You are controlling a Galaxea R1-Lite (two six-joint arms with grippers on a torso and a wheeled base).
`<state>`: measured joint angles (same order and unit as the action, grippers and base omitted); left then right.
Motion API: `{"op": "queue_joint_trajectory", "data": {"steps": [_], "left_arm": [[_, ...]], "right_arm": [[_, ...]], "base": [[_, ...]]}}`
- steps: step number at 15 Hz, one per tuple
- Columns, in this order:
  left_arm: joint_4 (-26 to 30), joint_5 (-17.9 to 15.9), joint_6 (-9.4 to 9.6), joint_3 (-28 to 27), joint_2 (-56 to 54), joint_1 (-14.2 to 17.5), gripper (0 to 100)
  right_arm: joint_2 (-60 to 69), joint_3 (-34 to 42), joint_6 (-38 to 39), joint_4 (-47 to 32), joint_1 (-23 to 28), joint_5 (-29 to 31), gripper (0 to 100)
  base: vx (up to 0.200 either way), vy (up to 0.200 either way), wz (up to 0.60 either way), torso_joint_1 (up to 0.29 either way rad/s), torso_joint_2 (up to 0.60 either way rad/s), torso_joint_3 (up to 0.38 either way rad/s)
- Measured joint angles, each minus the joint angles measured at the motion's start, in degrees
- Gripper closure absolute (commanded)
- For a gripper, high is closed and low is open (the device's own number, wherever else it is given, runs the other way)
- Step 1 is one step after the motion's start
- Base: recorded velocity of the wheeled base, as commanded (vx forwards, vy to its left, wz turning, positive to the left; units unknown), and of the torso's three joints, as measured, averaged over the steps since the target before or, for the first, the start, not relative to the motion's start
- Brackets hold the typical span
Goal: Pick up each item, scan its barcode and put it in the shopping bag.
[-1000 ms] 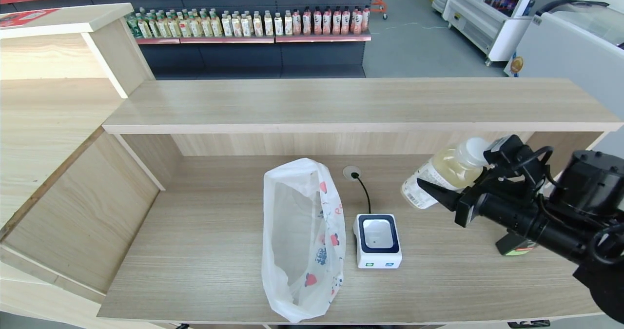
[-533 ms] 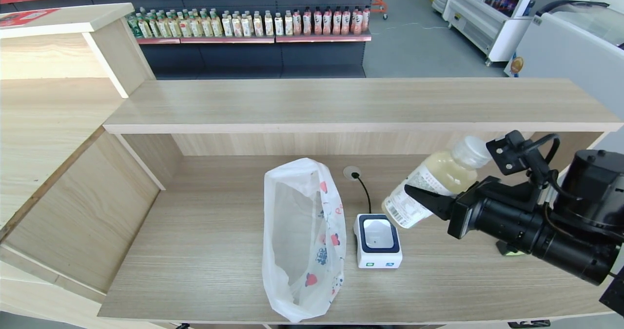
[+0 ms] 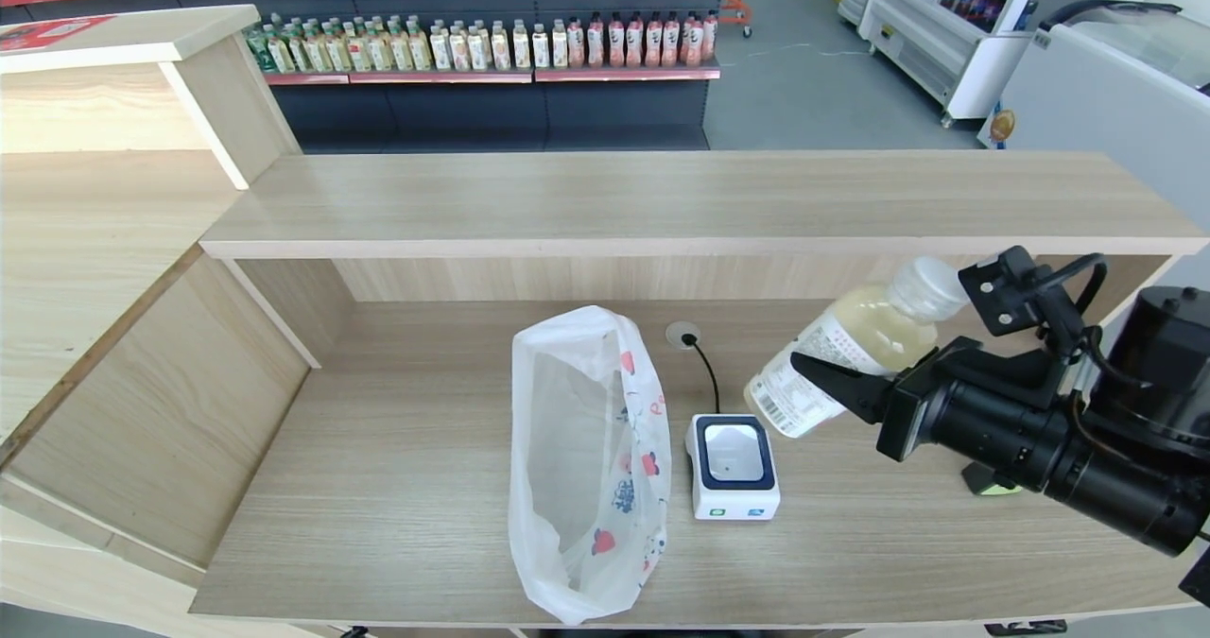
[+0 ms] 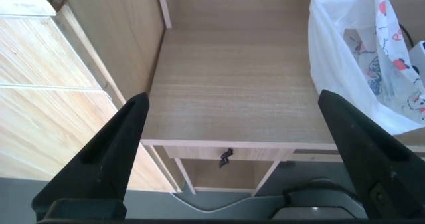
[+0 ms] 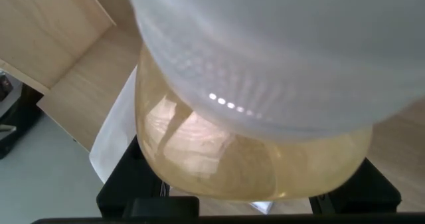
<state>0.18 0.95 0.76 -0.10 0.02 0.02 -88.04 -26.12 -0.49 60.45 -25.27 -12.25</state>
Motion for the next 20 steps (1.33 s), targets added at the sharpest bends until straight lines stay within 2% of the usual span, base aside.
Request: {"op": "queue_joint_trajectory", "data": {"steps": [3,6,11,15,20], "left_arm": [[0.0,0.0,-0.13,0.0,0.0,-0.02,0],[0.0,0.0,-0.13,0.0,0.0,-0.02,0],[-0.02,0.0,-0.27,0.0,0.0,-0.02,0],[-0.02,0.0,-0.29,0.0,0.0,-0.02,0],[-0.02,-0.02,-0.24,0.0,0.0,0.0,0]], "right_arm": [[-0.11,-0.05,0.27,-0.21,-0.02,-0.09,100],[-0.07,-0.69,1.13,-4.68,-0.02,-0.26,100],[-3.11,-5.16,5.13,-4.6,-0.16,-0.44,100],[-8.66,-9.98,7.74,-5.08,-2.6,-0.8,100],[-18.24,-13.45,6.4,-4.34,-4.02,-0.48,100]], "base": [[-0.2,0.0,0.0,-0.006,0.0,0.004],[0.0,0.0,0.0,0.0,0.0,0.0],[0.0,0.2,0.0,0.011,0.0,0.004],[0.0,0.2,0.0,0.0,0.01,0.002],[0.0,0.0,0.0,0.0,0.0,0.0]]}}
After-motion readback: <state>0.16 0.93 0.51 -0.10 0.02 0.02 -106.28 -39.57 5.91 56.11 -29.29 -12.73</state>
